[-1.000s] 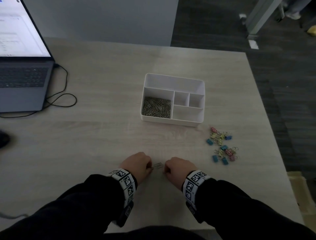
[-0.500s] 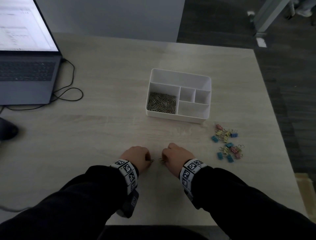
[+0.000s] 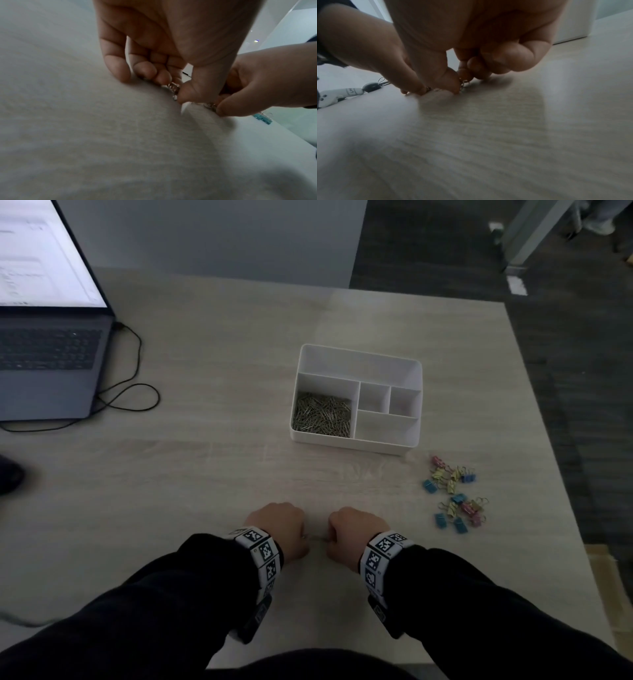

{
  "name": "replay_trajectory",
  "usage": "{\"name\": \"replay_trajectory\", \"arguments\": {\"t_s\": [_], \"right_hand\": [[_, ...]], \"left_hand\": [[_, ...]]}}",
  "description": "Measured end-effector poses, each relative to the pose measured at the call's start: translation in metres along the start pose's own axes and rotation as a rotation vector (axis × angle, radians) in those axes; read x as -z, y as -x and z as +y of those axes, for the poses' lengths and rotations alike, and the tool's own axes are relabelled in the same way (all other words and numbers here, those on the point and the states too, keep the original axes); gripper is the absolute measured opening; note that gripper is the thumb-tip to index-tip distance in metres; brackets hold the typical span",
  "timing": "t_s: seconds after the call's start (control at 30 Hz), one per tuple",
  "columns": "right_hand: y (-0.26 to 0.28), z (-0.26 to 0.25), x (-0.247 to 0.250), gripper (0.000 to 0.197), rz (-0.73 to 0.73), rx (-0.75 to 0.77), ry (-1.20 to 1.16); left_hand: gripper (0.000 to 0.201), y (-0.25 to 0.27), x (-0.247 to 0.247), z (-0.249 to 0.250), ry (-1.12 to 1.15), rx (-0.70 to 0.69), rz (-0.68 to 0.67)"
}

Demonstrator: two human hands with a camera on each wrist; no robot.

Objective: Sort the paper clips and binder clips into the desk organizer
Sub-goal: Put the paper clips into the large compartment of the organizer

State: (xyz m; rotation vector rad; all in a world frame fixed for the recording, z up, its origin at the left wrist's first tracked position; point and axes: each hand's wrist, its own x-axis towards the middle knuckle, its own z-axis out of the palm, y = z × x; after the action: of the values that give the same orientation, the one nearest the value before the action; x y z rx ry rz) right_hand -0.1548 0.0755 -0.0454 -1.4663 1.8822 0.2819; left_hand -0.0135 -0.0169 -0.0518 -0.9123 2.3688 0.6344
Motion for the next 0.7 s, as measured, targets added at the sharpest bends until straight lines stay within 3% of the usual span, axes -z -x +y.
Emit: {"name": "replay_trajectory", "arguments": {"t_s": [0.13,0.33,0.7], "right_hand": [[0.0,0.007,0.002,0.02,0.053,-0.007,-0.033],[-0.006,0.019,0.015,0.013,0.1,0.007,-0.14],[-0.04,0.012,0.091,0.008,0.554,-0.127,-0.529]], "left_hand": [[0.019,-0.002,0.004,-0.013,0.01,-0.041,0.056],[0.02,-0.016,0.026,-0.034,0.207,-0.059,0.125],[0.01,-0.05,0.101,-0.044,0.719,-0.098,0.382]]}}
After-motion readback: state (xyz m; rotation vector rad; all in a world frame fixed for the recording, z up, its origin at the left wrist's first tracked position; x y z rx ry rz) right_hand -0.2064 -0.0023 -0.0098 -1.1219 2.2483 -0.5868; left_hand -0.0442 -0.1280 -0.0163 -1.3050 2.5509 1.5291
